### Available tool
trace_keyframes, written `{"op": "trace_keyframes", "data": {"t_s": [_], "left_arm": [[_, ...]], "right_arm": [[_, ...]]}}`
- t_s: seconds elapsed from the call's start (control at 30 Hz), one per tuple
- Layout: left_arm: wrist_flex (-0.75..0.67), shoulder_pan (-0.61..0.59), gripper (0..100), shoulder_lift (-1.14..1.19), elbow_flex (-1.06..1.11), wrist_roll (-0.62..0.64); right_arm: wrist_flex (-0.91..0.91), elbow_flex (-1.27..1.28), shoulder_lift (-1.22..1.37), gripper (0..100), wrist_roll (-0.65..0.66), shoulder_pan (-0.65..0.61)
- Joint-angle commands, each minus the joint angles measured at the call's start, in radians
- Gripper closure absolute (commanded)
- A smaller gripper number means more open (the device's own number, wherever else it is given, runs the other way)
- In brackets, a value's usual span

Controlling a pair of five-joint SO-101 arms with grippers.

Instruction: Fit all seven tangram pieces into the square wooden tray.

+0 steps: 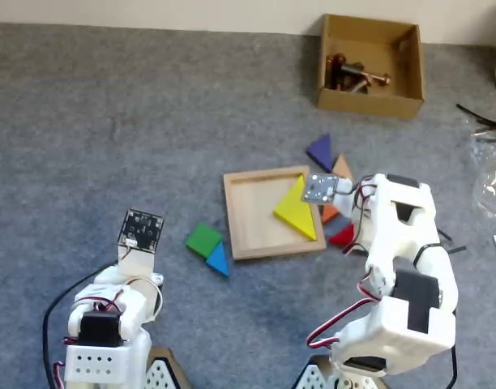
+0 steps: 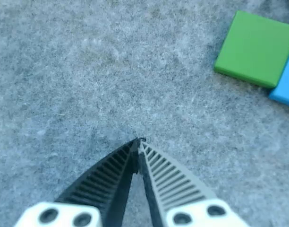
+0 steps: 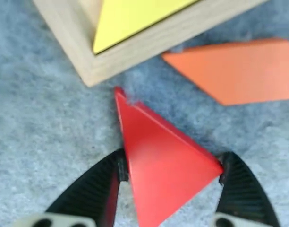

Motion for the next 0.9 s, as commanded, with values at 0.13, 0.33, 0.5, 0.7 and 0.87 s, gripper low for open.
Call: {"op": "trace_keyframes", "data": {"t_s": [0.13,0.33,0.5,0.7,0.87], "left_arm": [[0.003,0.024,99,-0.005,0.021,0.008],[0.003,0.024,99,-0.005,0.021,0.008],[0.003,0.024,99,-0.005,0.021,0.008],[0.003,0.024,99,-0.005,0.021,0.008],[0.003,0.024,99,-0.005,0.021,0.008]], "right_arm": [[-0.042,-0.03,-0.013,77.1,0.008,-0.035],[-0.042,-0.03,-0.013,87.9,0.012,-0.035],[-0.039,-0.03,-0.013,94.4,0.012,-0.036],[-0.038,-0.03,-0.015,99.3,-0.002,-0.036],[-0.038,-0.035,-0.015,99.3,-0.173,-0.035]]}}
